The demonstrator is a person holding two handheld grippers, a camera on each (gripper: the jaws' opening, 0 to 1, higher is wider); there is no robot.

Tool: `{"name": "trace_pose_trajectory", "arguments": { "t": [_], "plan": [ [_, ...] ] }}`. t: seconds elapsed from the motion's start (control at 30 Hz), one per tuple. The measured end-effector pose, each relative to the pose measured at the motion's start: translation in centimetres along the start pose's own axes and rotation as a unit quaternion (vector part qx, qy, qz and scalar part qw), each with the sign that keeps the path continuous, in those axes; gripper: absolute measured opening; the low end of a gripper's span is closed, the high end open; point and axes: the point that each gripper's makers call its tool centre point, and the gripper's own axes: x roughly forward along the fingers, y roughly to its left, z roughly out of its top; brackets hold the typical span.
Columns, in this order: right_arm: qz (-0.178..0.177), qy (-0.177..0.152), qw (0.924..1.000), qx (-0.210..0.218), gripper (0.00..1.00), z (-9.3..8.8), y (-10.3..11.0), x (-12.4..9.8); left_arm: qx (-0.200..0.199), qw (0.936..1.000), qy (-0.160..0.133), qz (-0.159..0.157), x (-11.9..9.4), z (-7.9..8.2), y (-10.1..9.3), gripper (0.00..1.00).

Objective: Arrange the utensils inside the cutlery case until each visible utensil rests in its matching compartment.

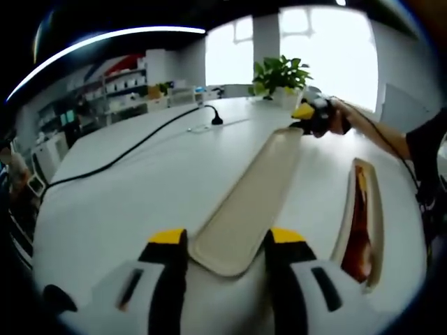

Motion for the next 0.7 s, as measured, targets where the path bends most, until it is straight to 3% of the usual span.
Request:
{"name": "trace_pose_trajectory", "arguments": {
  "t": [0.3, 0.37, 0.4, 0.43, 0.53, 0.7],
  "plan": [
    [-0.046, 0.025, 0.9986, -0.008, 0.19, 0.5, -2.3, -0.2, -0.045, 0.9987, -0.012, -0.019, -0.3, 0.3, 0.2, 0.44],
    [-0.055, 0.016, 0.9975, -0.042, 0.16, 1.1, -2.7, -0.2, -0.048, 0.9985, -0.013, -0.025, -0.3, 0.3, 0.1, 0.37],
    [-0.057, 0.007, 0.9963, -0.064, 0.17, 1.5, -2.6, -0.3, -0.042, 0.999, -0.006, -0.016, -0.4, 0.0, 0.6, 0.23],
    [-0.045, 0.0, 0.9976, -0.052, 0.2, 1.8, -1.8, -0.4, -0.033, 0.9994, -0.007, -0.01, -0.3, -0.1, 0.9, 0.18],
    [-0.065, 0.028, 0.9922, -0.102, 0.2, 1.4, -1.9, -0.4, -0.041, 0.9988, -0.01, -0.024, -0.5, -0.2, 0.6, 0.17],
    [-0.064, 0.025, 0.98, -0.187, 0.2, 1.2, -1.1, -0.2, -0.028, 0.9993, -0.008, -0.025, -0.6, -0.2, 0.6, 0.16]
  ]
}}
